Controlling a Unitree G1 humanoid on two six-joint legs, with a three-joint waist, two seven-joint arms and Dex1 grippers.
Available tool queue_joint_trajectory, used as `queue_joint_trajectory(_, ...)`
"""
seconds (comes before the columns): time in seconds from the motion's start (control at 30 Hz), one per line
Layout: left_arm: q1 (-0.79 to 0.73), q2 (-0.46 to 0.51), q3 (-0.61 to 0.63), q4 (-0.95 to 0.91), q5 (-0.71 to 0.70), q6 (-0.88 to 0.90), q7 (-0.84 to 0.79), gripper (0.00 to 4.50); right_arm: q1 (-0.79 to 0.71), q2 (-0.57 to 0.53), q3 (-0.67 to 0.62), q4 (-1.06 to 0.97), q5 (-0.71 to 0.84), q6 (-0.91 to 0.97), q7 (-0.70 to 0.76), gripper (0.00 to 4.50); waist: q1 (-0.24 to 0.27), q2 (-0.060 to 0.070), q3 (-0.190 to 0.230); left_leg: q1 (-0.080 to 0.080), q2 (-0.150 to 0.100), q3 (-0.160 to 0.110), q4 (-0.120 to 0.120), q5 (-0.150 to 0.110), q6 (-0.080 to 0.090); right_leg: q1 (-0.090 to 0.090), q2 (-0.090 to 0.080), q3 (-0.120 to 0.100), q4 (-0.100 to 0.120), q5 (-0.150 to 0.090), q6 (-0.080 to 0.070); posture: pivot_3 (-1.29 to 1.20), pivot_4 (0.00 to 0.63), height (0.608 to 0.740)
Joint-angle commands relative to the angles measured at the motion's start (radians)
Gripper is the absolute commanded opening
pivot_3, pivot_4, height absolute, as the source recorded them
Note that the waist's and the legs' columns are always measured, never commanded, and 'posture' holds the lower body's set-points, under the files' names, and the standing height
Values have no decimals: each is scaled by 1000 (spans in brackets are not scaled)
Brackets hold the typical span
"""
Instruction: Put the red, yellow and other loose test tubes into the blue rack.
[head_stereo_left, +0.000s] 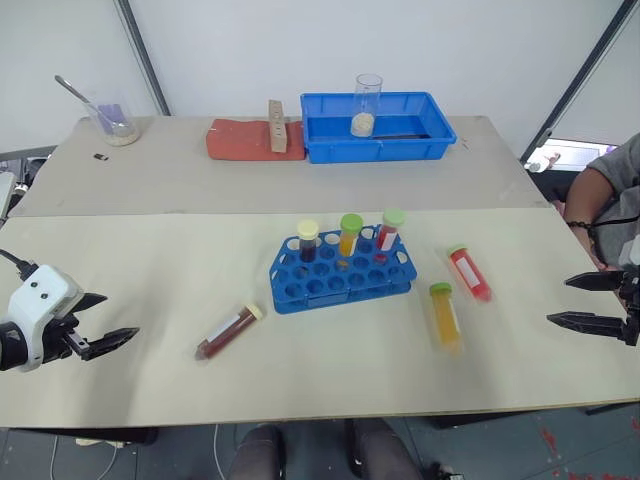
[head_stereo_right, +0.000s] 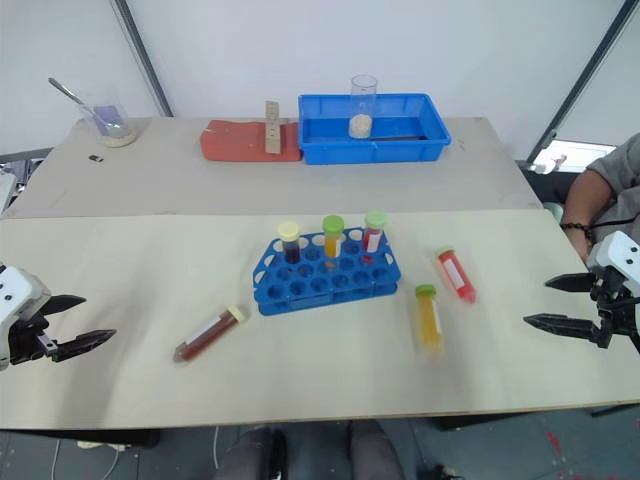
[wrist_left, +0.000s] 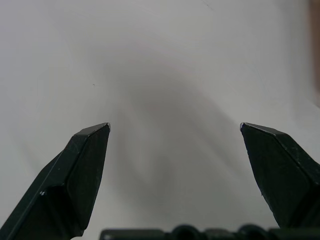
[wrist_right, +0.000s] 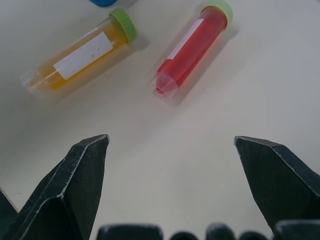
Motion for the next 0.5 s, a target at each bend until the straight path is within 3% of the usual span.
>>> queue_joint_trajectory(0.03, -7, 8, 23, -13, 2, 5, -7, 4489, -26, -4, -19, 10, -5, -30, 4, 4459, 0, 0, 0, 0, 0, 0, 0, 0, 0, 0, 0, 0, 0, 0, 0, 0, 150, 740)
queue_joint_trajectory(0.5, -11, -6, 19, -25, 20, -14, 5, 4489, -21, 11, -37, -63, 24, 9, -20, 4459, 0, 0, 0, 1, 0, 0, 0, 0, 0, 0, 0, 0, 1, 0, 0, 0, 150, 740)
